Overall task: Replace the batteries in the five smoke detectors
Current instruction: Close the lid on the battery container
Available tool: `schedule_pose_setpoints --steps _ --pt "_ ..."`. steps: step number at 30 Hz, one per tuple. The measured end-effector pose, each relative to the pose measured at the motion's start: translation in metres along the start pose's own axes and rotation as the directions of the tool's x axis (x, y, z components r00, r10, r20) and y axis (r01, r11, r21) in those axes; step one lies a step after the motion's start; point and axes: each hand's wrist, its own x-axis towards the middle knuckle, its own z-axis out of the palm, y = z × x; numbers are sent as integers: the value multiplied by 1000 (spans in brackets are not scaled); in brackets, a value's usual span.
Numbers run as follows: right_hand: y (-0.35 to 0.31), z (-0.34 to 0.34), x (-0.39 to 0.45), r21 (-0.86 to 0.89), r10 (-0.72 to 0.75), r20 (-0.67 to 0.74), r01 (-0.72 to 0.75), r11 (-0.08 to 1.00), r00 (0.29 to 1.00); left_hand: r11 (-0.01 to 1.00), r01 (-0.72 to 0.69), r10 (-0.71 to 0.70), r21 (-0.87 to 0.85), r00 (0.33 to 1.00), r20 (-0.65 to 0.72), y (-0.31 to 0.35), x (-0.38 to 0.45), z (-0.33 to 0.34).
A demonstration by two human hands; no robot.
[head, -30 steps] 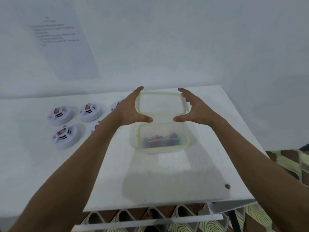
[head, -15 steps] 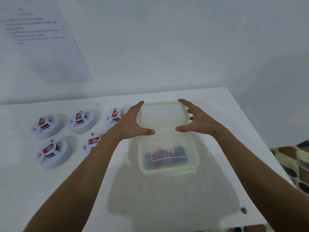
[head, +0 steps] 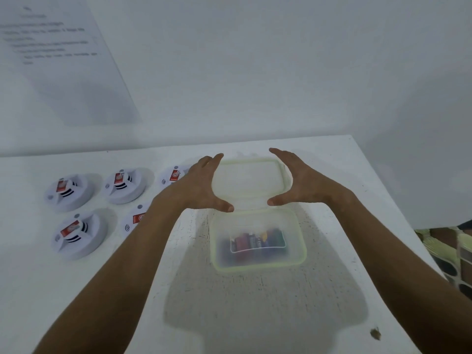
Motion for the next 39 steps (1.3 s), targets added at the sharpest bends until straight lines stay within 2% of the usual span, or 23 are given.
schedule_pose_setpoints --steps 6,10,16,23,29,33,39 --pt "-10 4 20 -16 -18 86 19 1000 996 997 -79 79 -14 994 75 10 14 -7" --pt "-5 12 26 -17 -21 45 21 1000 999 996 -78 81 -37 992 92 10 19 -4" --pt "1 21 26 -13 -35 34 35 999 999 993 -94 85 74 990 113 9 22 -1" --pt "5 21 37 96 -32 -121 43 994 992 994 -101 97 52 993 75 10 40 -8" --pt "4 6 34 23 -38 -64 39 999 997 989 -141 137 48 988 68 15 40 -13" --pt "7 5 34 -34 18 11 -17 999 1000 991 -133 129 33 987 94 15 42 -8" --pt "3 6 40 -57 -3 16 3 998 1000 990 -131 124 54 986 113 11 48 -9"
